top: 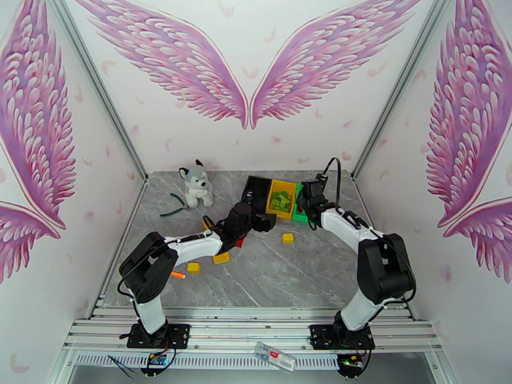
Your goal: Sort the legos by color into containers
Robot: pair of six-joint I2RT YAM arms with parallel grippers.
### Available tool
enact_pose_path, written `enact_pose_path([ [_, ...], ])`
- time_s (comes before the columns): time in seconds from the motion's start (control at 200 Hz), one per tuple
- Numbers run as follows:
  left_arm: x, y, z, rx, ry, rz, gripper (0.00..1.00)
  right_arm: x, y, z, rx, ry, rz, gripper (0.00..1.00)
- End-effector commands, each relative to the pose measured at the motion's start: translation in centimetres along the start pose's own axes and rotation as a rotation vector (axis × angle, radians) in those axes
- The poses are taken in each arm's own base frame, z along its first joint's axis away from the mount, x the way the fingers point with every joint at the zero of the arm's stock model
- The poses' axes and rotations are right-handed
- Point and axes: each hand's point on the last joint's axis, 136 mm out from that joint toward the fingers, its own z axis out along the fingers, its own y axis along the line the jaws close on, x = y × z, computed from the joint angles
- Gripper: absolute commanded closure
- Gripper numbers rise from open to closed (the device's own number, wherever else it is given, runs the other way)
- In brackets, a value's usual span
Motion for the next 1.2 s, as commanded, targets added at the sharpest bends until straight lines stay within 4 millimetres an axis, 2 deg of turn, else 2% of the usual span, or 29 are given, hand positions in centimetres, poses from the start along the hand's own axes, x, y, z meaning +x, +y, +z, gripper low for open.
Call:
enact_pose_path([
  [0.0, -0.6, 0.0, 0.1, -0.002, 0.001, 0.011, 0.02, -1.0, 0.0, 1.7, 0.043, 0.018, -0.01, 0.35],
  [0.1, -0.6, 0.6, -0.3, -0.022, -0.001, 0.008, 0.02, -1.7, 0.2, 2.3, 0.056, 0.012, -0.014, 0.24],
  [0.205, -0.6, 1.4, -0.6, -0.042, -0.002, -0.002, 0.02, -2.2, 0.4, 2.0, 0.043, 0.001, -0.007, 0.15],
  [0.38, -0.5, 2.9, -1.0, -0.084, -0.008, -0.02, 0.02, -1.7, 1.2, 1.0, -0.024, 0.002, -0.002, 0.14],
  [0.515, -0.5, 4.3, -1.7, -0.13, -0.018, -0.033, 0.02, -1.0, 2.9, -1.0, -0.132, -0.006, -0.015, 0.15],
  [0.695, -0.5, 7.0, -3.1, -0.207, -0.032, -0.073, 0.02, 1.9, 6.6, -3.1, -0.261, 0.034, -0.104, 0.17],
  [0.915, 0.0, 10.4, -5.5, -0.307, -0.054, -0.131, 0.02, 7.2, 12.4, -5.7, -0.433, 0.122, -0.26, 0.16],
  [1.195, 1.3, 14.6, -9.3, -0.427, -0.08, -0.194, 0.02, 13.9, 17.7, -8.3, -0.59, 0.258, -0.355, 0.15],
])
